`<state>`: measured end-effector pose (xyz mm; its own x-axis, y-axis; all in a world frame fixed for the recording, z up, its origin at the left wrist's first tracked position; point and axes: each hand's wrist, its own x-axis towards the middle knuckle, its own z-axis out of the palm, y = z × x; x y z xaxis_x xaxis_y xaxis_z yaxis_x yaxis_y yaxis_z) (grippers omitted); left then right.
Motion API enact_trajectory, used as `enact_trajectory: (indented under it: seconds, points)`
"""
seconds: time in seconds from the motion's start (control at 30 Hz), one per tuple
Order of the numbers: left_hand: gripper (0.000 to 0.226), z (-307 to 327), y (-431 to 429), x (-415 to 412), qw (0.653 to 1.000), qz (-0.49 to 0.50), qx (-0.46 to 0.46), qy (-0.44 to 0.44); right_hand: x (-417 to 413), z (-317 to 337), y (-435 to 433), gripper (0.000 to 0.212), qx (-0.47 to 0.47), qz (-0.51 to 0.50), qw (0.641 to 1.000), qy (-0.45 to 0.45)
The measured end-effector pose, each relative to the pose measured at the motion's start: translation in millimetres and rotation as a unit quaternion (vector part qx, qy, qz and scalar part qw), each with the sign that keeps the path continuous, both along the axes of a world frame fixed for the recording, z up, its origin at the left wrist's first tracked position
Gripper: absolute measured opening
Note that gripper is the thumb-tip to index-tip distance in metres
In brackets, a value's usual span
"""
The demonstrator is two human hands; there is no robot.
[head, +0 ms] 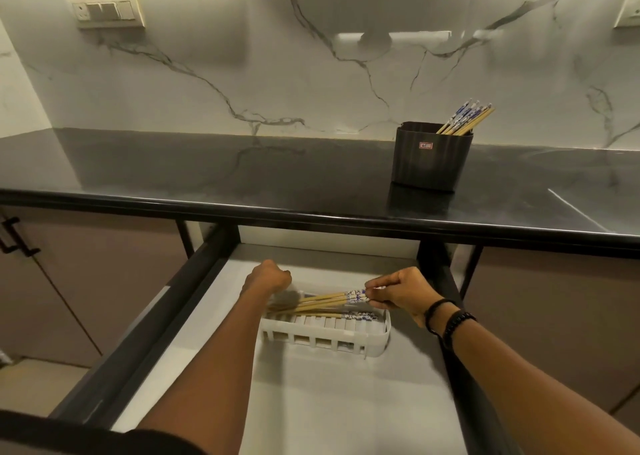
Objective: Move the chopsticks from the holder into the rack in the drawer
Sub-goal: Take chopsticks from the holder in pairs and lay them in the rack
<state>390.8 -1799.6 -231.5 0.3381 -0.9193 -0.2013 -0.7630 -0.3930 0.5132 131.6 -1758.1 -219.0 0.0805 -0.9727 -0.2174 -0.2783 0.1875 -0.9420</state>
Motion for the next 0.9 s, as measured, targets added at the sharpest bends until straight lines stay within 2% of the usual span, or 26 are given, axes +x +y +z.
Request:
enact_trajectory:
  seconds: [0.1,0.17,0.27,0.4,0.53,0.73,0.9]
  points:
    - [0.038,-4,0,1,1.0,-0.001,-0.001,-0.013,1,3,-1,0.012,-0.088,0.032,0.984,0.153]
    - [0.038,-5,0,1,1.0,-0.004,0.0,-0.024,4,8,1,0.012,-0.126,0.067,0.966,0.215]
    - [0.038,-5,0,1,1.0,-0.008,-0.003,-0.027,9,12,5,0.016,-0.141,0.111,0.943,0.281]
    - [0.04,-4,1,0,1.0,-0.013,-0.001,-0.026,11,14,8,0.017,-0.157,0.133,0.922,0.327]
    - [0.04,-3,2,-1,0.999,-0.022,0.002,-0.028,16,12,12,0.023,-0.17,0.182,0.884,0.395]
    - [0.04,-1,3,-2,0.999,-0.029,0.005,-0.035,18,16,7,0.02,-0.178,0.166,0.889,0.387]
    - [0.035,2,3,-3,0.999,-0.02,0.011,-0.047,11,27,7,0.019,-0.17,0.161,0.915,0.328]
